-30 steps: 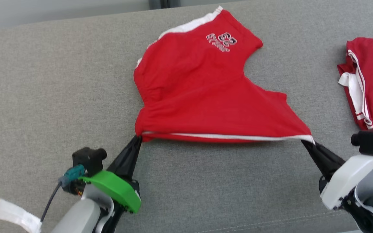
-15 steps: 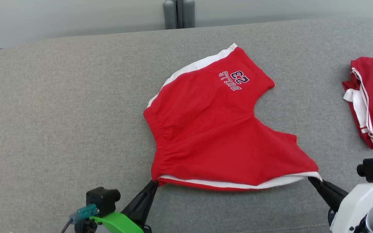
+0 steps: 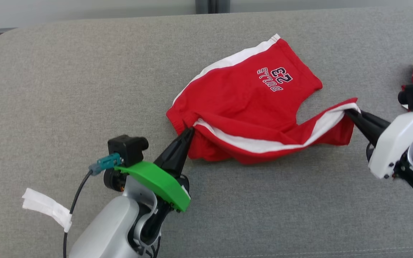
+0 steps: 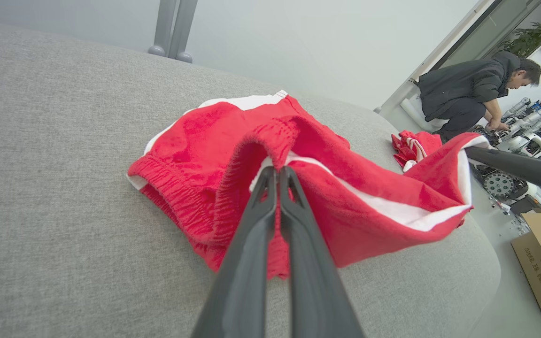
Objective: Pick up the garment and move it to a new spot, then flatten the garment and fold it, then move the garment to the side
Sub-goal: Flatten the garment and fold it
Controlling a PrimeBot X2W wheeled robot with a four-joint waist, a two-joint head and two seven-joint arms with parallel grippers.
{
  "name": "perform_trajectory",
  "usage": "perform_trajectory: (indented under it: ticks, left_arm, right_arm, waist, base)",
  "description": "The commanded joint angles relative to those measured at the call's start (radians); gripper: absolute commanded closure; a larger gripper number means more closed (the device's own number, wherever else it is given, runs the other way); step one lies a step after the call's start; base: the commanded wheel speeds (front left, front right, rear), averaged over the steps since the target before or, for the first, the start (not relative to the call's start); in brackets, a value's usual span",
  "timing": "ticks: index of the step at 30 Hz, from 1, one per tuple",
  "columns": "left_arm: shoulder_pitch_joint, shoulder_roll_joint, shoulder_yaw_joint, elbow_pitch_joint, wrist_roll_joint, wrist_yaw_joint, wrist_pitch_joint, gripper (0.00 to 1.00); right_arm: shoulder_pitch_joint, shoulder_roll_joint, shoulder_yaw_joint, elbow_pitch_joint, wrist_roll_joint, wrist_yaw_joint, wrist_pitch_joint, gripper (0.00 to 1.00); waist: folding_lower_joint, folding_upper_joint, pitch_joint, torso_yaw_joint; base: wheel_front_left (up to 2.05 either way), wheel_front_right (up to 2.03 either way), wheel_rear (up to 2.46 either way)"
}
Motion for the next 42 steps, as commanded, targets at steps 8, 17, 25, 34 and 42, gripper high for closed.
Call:
perform_trajectory:
  ticks: [8, 17, 25, 34, 42]
  left_arm:
    - [-0.146, -0.076, 0.034, 0.121, 0.015, 0.043, -0.033, 1.00]
    - [-0.256, -0.135, 0.048, 0.231, 0.016, 0.091, -0.096, 1.00]
    - [-0.327, -0.153, 0.037, 0.294, -0.009, 0.083, -0.135, 1.00]
    - [-0.385, -0.159, 0.003, 0.335, -0.053, 0.085, -0.163, 1.00]
    - [-0.410, -0.159, -0.029, 0.364, -0.088, 0.078, -0.191, 0.00]
  right_arm:
    - [-0.289, -0.067, 0.143, 0.198, -0.023, 0.000, -0.088, 1.00]
    - [-0.508, -0.054, 0.213, 0.434, -0.121, 0.000, -0.161, 1.00]
    - [-0.647, -0.017, 0.250, 0.587, -0.174, 0.000, -0.216, 1.00]
    - [-0.755, 0.008, 0.270, 0.717, -0.216, 0.000, -0.296, 1.00]
    - [-0.793, 0.029, 0.308, 0.782, -0.183, 0.000, -0.357, 0.00]
  waist:
    - [0.0000, 0.0000, 0.098, 0.054]
    - [0.0000, 0.0000, 0.192, 0.103]
    - [0.0000, 0.0000, 0.241, 0.127]
    - [0.0000, 0.0000, 0.255, 0.141]
    - [0.0000, 0.0000, 0.247, 0.133]
  base:
    - [0.00, 0.00, 0.00]
    - [0.00, 0.00, 0.00]
    - [0.00, 0.00, 0.00]
    - [0.00, 0.00, 0.00]
    - [0.00, 0.00, 0.00]
